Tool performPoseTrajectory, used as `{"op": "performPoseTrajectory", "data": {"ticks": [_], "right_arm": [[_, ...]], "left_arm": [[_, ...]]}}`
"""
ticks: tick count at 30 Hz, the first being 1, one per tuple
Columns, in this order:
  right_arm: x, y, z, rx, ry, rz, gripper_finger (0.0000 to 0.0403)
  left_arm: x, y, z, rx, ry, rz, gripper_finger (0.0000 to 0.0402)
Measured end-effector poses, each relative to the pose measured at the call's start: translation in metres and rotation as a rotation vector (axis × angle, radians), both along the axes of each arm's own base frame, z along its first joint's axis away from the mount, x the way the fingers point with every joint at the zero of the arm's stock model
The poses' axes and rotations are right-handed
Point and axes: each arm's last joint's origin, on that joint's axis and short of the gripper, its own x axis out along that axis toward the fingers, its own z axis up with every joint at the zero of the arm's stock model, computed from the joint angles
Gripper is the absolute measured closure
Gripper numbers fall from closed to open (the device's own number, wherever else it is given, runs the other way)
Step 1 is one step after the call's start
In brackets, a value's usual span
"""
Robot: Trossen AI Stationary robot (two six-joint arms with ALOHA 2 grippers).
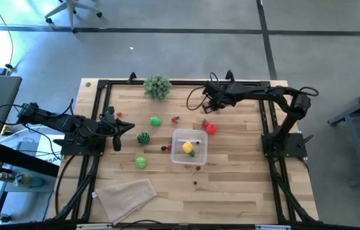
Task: Pick and placing Produce into tupperware
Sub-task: Put the pink peach into the transparent bin
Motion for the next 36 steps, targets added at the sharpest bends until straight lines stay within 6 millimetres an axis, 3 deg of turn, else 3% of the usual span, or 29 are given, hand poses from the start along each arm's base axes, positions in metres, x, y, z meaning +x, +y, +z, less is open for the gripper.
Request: {"op": "performPoseTrajectory", "data": {"ticks": [26, 36], "right_arm": [[-0.006, -0.006, 0.0, -0.038, 0.044, -0.037, 0.0269], [-0.023, -0.017, -0.028, -0.007, -0.034, -0.093, 0.0269]], "left_arm": [[0.0, 0.0, 0.0, 0.0, 0.0, 0.0, 0.0401], [0.0, 0.0, 0.0, 0.0, 0.0, 0.0, 0.0401]]}}
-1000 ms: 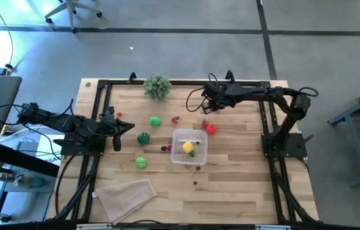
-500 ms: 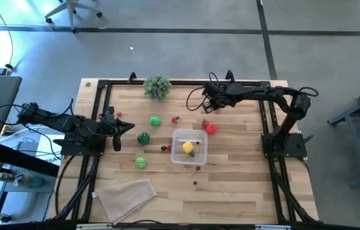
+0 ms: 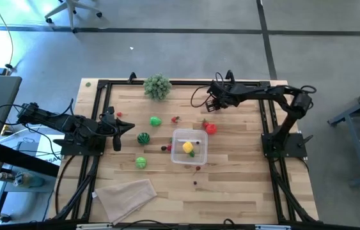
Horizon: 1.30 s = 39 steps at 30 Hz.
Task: Pick and placing Produce into tupperware
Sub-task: Put the pink peach into the transparent bin
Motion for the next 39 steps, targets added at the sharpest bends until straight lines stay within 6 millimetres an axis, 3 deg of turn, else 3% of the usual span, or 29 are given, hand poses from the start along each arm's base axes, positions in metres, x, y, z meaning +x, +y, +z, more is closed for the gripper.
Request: {"op": "performPoseTrajectory", "data": {"ticks": [26, 39], "right_arm": [[0.0042, 0.0006, -0.0039, 0.033, -0.078, 0.062, 0.0269], [0.0049, 0.0013, -0.0036, 0.029, -0.109, -0.054, 0.0269]], "left_arm": [[0.0, 0.0, 0.0, 0.0, 0.0, 0.0, 0.0401], [0.0, 0.0, 0.0, 0.0, 0.0, 0.0, 0.0401]]}}
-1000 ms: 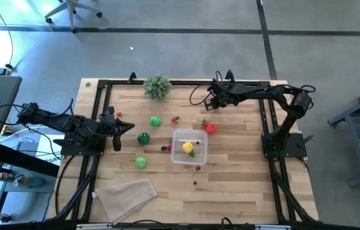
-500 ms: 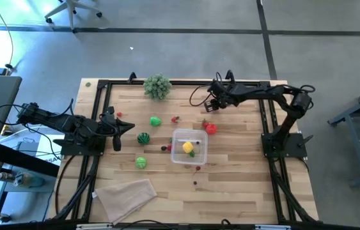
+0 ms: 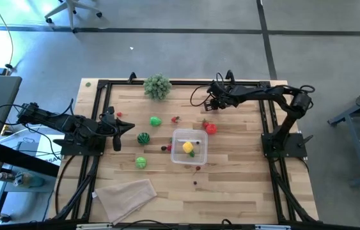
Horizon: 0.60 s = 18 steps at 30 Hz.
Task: Pick and placing Produce into tupperware
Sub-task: Put the pink peach into the transparent bin
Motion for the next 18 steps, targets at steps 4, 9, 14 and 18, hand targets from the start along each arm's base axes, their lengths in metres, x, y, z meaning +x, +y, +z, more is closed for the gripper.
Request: {"op": "performPoseTrajectory", "data": {"ticks": [4, 9, 14, 18], "right_arm": [[0.0, 0.0, 0.0, 0.022, -0.023, -0.03, 0.0269], [0.004, 0.006, 0.0, 0.026, -0.026, -0.022, 0.0269], [0.008, 0.012, 0.0, 0.026, -0.025, 0.003, 0.0269], [0.008, 0.015, 0.0, 0.035, -0.024, -0.01, 0.0269]], "left_arm": [[0.0, 0.0, 0.0, 0.0, 0.0, 0.0, 0.0401], [0.0, 0.0, 0.0, 0.0, 0.0, 0.0, 0.0401], [0.0, 0.0, 0.0, 0.0, 0.0, 0.0, 0.0401], [0.0, 0.0, 0.0, 0.0, 0.0, 0.0, 0.0401]]}}
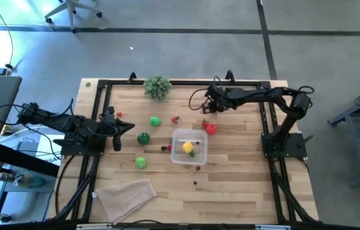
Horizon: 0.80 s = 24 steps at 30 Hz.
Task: Pick and placing Produce into tupperware
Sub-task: Put the pink peach into the transparent bin
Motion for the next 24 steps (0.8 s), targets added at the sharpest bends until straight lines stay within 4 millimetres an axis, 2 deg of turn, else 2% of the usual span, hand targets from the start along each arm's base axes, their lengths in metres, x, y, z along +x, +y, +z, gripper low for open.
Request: {"op": "performPoseTrajectory", "data": {"ticks": [12, 21, 24], "right_arm": [[-0.0036, 0.0029, -0.0014, 0.02, 0.045, 0.0, 0.0261], [-0.005, 0.0035, -0.0019, 0.028, 0.056, -0.018, 0.0166], [-0.0053, 0.0059, -0.0023, 0.033, 0.07, -0.018, 0.0145]], "left_arm": [[0.0, 0.0, -0.0001, 0.0, 0.0, 0.0, 0.0401], [0.0, 0.0, -0.0001, 0.0, 0.0, 0.0, 0.0401], [0.0, 0.0, -0.0001, 0.0, 0.0, 0.0, 0.0401]]}}
